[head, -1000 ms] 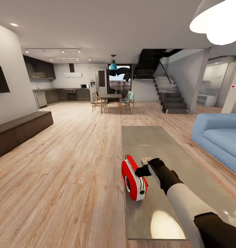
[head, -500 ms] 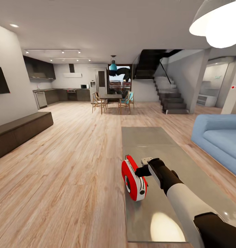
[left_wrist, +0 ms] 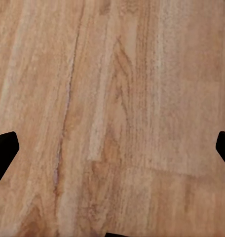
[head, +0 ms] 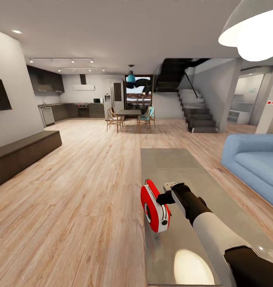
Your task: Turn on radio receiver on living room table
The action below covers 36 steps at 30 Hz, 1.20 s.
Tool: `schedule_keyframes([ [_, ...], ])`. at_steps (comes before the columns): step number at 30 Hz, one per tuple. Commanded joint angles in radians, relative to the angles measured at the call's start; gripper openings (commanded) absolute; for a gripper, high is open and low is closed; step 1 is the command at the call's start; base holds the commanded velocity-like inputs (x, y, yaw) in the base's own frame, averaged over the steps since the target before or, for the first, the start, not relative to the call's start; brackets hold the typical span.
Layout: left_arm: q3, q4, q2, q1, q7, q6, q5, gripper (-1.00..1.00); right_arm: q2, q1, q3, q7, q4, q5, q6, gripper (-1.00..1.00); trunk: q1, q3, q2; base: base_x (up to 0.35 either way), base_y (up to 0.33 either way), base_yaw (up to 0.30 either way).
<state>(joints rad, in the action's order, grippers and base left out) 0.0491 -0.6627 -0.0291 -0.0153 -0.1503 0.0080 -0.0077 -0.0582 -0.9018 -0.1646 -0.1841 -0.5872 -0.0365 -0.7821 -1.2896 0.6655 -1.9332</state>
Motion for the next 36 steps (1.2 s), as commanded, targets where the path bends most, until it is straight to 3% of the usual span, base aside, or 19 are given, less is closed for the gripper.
schedule_keyframes([
  [1,0.0,0.0,0.0,0.0,0.0,0.0,0.0,1.0,0.0,0.0,0.0,0.0,0.0,0.003,0.0,-1.0,0.004,-0.003,0.007,0.0,0.0,0.0],
  [36,-0.001,0.002,0.002,0.0,0.0,0.001,0.0,1.0,0.0,0.0,-0.001,-0.001,0.0,0.004,0.001,-1.0,0.138,-0.113,0.252,0.0,0.0,0.0],
])
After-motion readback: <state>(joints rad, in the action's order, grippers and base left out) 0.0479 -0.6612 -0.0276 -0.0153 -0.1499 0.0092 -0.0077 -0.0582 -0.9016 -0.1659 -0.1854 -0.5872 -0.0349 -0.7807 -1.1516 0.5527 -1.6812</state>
